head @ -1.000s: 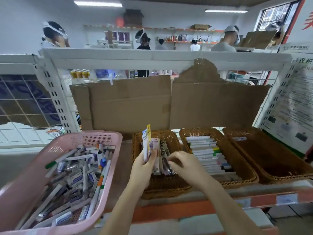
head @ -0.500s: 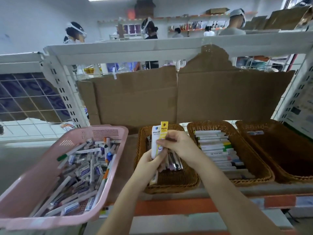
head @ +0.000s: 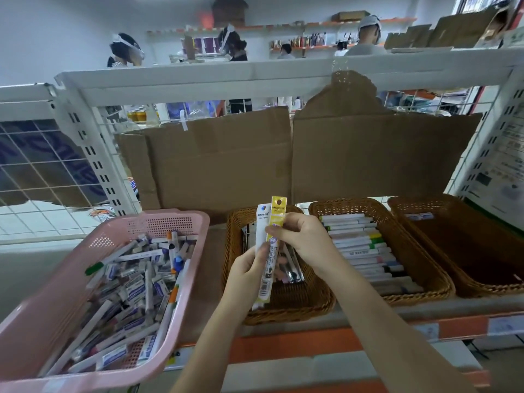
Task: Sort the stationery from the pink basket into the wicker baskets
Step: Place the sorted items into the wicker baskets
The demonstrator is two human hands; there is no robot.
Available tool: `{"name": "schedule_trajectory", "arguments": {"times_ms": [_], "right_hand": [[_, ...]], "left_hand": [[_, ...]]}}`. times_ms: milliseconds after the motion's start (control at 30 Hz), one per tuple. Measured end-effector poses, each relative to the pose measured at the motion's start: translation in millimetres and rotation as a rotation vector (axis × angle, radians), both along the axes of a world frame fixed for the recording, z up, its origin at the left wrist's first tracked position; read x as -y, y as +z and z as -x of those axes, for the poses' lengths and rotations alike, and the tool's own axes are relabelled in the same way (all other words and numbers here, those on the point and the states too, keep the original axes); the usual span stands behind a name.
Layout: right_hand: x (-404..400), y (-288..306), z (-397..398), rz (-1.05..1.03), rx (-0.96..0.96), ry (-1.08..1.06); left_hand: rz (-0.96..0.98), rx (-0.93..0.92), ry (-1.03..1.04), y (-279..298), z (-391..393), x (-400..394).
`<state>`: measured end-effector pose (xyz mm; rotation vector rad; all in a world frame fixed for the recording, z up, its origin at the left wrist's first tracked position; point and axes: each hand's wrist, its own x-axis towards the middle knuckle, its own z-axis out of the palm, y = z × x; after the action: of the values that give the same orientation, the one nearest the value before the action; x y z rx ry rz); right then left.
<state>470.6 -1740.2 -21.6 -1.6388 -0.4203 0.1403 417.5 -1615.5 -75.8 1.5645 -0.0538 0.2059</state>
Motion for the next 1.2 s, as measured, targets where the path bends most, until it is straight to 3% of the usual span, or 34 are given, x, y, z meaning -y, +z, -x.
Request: {"name": "schedule_trajectory", "arguments": {"times_ms": [367,633,1200], "right_hand": [[-6.6,0.8,4.1,0.014,-0.021,-0.038],[-1.3,-0.5,-0.8,0.036,0.012,-0.079],[-10.3,-8.2,-1.3,0.112,0.105,-0.212]], "left_hand": [[0.086,-0.03,0.0,-0.8,0.2,2.8],[-0.01,0.074,0.008,-2.9,0.6,0.2],[-0.114,0.053,0.192,-4.5,-5.2,3.7]]}}
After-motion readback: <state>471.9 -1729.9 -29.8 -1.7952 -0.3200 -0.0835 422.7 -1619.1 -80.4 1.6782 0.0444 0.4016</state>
